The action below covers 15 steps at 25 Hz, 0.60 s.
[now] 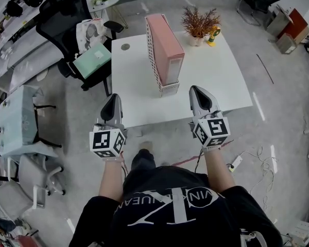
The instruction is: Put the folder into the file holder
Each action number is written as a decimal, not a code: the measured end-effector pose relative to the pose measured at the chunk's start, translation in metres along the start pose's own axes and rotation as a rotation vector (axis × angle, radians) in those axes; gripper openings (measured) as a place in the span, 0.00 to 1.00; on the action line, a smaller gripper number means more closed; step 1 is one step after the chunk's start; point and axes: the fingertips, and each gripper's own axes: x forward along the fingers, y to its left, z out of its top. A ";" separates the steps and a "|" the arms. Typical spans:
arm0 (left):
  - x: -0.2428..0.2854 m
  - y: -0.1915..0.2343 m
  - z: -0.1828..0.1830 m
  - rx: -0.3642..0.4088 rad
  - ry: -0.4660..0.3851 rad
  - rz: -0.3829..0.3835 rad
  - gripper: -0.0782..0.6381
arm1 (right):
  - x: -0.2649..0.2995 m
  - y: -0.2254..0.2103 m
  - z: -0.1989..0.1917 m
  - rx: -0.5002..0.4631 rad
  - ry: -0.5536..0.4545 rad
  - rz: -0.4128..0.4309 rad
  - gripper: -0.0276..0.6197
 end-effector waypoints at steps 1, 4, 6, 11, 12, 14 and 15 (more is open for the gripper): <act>-0.002 -0.001 0.001 0.004 -0.002 0.005 0.11 | -0.002 -0.001 0.000 0.003 0.001 0.000 0.06; -0.007 -0.002 0.003 0.010 -0.007 0.018 0.11 | -0.007 -0.001 -0.001 0.006 0.003 0.001 0.05; -0.010 -0.004 0.003 0.012 -0.008 0.021 0.11 | -0.011 -0.002 -0.001 0.008 0.002 0.003 0.05; -0.017 -0.011 0.003 0.013 -0.012 0.027 0.11 | -0.022 -0.004 -0.003 0.010 0.000 0.007 0.05; -0.018 -0.013 0.003 0.014 -0.013 0.028 0.11 | -0.023 -0.004 -0.003 0.010 0.000 0.009 0.05; -0.021 -0.017 0.004 0.021 -0.014 0.029 0.11 | -0.027 -0.006 -0.002 0.015 0.002 0.010 0.05; -0.022 -0.019 0.005 0.026 -0.013 0.030 0.11 | -0.029 -0.006 -0.002 0.019 0.003 0.011 0.05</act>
